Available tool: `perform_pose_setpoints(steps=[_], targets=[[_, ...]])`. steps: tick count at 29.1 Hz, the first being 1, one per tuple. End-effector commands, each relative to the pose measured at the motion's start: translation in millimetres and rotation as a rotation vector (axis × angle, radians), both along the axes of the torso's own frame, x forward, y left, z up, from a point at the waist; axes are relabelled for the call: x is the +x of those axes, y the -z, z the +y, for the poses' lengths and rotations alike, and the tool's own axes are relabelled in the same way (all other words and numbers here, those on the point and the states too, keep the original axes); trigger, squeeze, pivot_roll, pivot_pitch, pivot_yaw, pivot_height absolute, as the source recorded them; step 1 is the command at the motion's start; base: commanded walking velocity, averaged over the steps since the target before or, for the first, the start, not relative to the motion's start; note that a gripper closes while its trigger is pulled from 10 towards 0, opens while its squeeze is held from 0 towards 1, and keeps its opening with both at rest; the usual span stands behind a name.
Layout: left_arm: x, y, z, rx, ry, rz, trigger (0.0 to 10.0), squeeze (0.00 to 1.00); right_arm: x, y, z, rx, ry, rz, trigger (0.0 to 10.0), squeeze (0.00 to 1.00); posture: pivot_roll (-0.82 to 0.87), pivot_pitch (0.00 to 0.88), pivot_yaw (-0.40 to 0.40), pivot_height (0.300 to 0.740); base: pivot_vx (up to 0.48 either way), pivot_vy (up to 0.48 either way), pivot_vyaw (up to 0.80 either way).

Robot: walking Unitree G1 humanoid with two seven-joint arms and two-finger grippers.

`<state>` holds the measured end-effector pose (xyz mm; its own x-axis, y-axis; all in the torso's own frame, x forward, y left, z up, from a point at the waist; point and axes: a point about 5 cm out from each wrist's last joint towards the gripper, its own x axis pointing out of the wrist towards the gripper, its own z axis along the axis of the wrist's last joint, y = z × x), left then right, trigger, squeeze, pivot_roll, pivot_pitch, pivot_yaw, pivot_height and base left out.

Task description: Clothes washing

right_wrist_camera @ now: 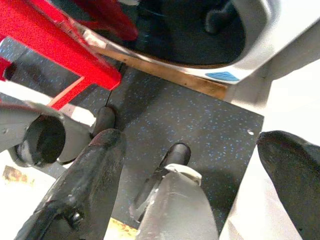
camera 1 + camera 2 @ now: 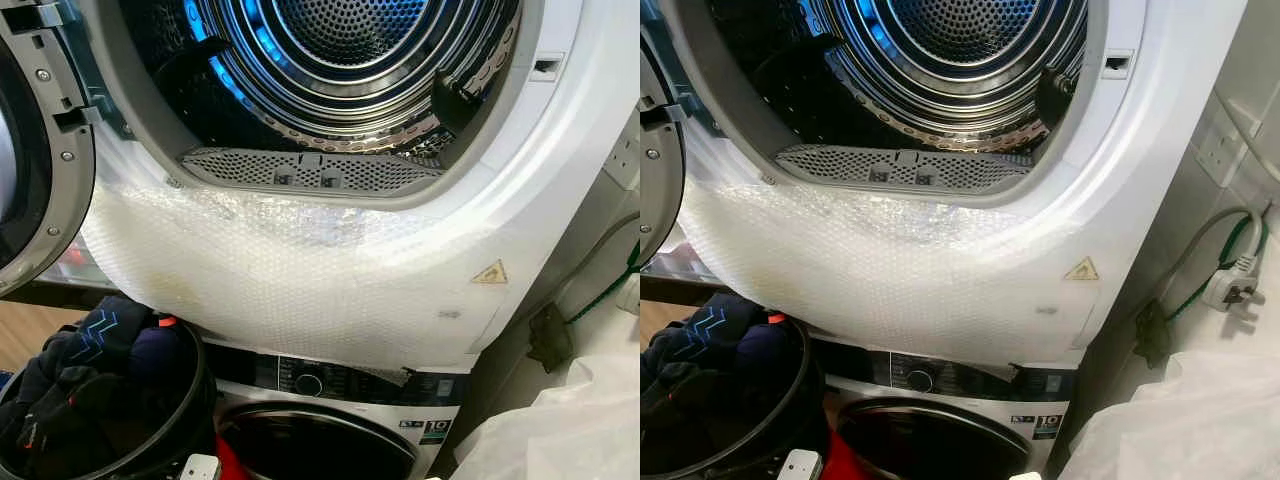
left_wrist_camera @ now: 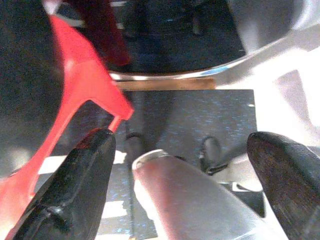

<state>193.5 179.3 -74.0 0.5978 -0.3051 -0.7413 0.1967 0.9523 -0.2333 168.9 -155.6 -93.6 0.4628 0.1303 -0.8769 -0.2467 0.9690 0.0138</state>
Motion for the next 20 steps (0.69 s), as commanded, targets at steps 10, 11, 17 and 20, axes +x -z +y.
perform_pose_setpoints(steps=[10, 11, 17, 20], targets=[[13.7, -19, -17.7, -0.168, 0.410, -0.084, 10.0, 0.00, -2.9, 1, 2.4, -0.006, -0.015, 0.017, 10.0, 0.00, 0.08, 0.000, 0.044, 0.740, 0.000, 0.000, 0.00], [11.6, -20, -18.9, -0.148, 0.497, -0.102, 10.0, 0.00, -4.3, 2, 3.0, -0.007, -0.021, 0.023, 10.0, 0.00, 0.08, 0.000, 0.046, 0.740, 0.000, 0.000, 0.00], [27.8, -39, -36.4, -0.156, 0.679, -0.253, 10.0, 0.00, -9.2, 4, 3.3, -0.012, -0.034, 0.044, 10.0, 0.00, 0.08, 0.000, 0.053, 0.740, 0.000, 0.000, 0.00], [33.0, -49, -39.2, -0.117, 0.731, -0.345, 10.0, 0.00, -12.3, 5, 3.5, -0.016, -0.047, 0.054, 10.0, 0.00, 0.08, 0.000, 0.058, 0.740, 0.000, 0.000, 0.00]])
